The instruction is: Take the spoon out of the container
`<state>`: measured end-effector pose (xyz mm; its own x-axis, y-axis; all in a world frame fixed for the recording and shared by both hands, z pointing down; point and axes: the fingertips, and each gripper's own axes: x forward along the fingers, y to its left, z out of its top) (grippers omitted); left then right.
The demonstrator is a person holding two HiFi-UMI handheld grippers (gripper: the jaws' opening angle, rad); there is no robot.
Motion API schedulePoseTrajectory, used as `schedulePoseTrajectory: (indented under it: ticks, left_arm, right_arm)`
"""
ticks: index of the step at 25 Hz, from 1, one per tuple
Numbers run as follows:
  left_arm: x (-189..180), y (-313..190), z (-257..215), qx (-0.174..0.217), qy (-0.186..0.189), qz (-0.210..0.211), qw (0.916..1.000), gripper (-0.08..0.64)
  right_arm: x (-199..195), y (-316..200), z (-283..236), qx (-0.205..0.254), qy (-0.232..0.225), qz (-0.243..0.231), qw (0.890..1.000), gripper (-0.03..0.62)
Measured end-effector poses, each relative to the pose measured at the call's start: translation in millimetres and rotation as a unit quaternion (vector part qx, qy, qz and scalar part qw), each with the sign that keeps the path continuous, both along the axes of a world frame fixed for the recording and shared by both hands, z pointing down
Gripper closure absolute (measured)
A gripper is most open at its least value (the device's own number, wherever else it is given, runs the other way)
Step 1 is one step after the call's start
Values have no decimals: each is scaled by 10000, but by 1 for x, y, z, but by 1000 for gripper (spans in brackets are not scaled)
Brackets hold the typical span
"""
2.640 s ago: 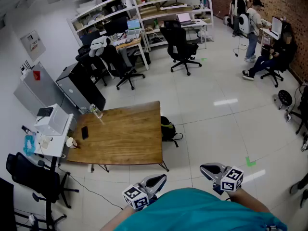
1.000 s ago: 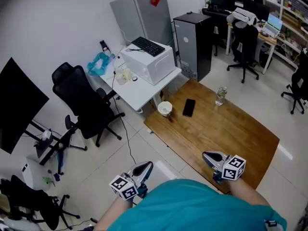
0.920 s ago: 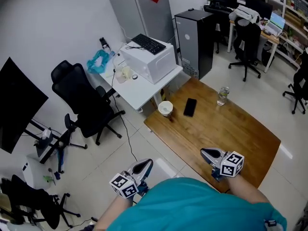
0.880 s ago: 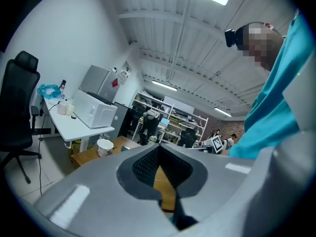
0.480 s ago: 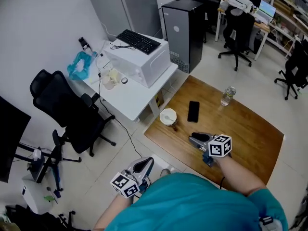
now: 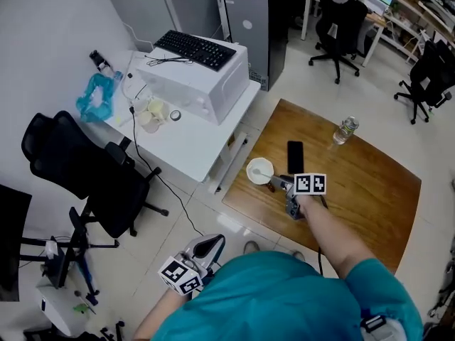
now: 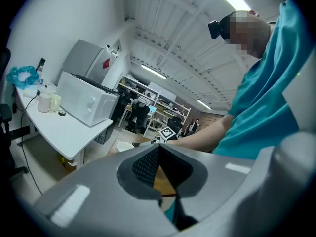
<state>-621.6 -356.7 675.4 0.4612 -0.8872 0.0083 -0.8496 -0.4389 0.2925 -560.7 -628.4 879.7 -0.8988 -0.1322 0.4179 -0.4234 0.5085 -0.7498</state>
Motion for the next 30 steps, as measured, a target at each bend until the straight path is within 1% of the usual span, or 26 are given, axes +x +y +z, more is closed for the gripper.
schedulePoseTrajectory:
  ticks: [1, 4, 6, 7, 10, 12, 16, 19, 21, 23, 25, 27, 30]
  left_arm:
    - [-3, 1, 2, -13, 25, -34, 10000, 560]
    - [-21, 2, 3, -73, 121, -75, 9999, 560]
    - [-37, 1, 4, -88, 150, -67, 9998, 560]
    - [-45, 1, 4, -82, 163, -63, 9998, 560]
    - [-67, 4, 3, -18, 246, -31, 9997, 560]
    - [-76, 8, 3, 60, 323, 17, 9995, 560]
    - [-82, 9, 11, 262, 502, 168, 9983, 560]
    - [-89, 10, 16, 393, 612, 359, 9967, 560]
    - [-92, 10, 15, 485, 679, 553, 9950, 560]
    - [-84, 8, 18, 552, 656, 803, 9931, 560]
    - [-61, 7, 23, 643, 562, 1102, 9902, 560]
    - [-23, 10, 24, 785, 391, 1417, 9860, 560]
    - [44, 18, 10, 916, 216, 1714, 9807, 560]
  right_arm:
    - [2, -3, 7, -61, 76, 60, 9999, 382]
    - [0, -11, 16, -155, 292, 236, 9992, 435]
    - [-10, -14, 14, -137, 332, 312, 9989, 500]
    - [-16, -14, 11, -99, 344, 322, 9988, 545]
    - [-30, -8, 2, 45, 417, 263, 9988, 546]
    - [-30, 0, -8, 79, 353, 248, 9990, 546]
    - [-15, 25, -42, 197, -189, 119, 9996, 548]
    - [-9, 63, -74, 421, -497, -166, 9977, 548]
    - [-5, 91, -96, 526, -668, -260, 9960, 548]
    - [3, 115, -118, 679, -952, -310, 9927, 548]
    - [20, 140, -137, 926, -1212, -366, 9876, 548]
    - [57, 159, -142, 918, -1368, -188, 9862, 548]
    - [128, 182, -168, 1285, -1600, -100, 9787, 548]
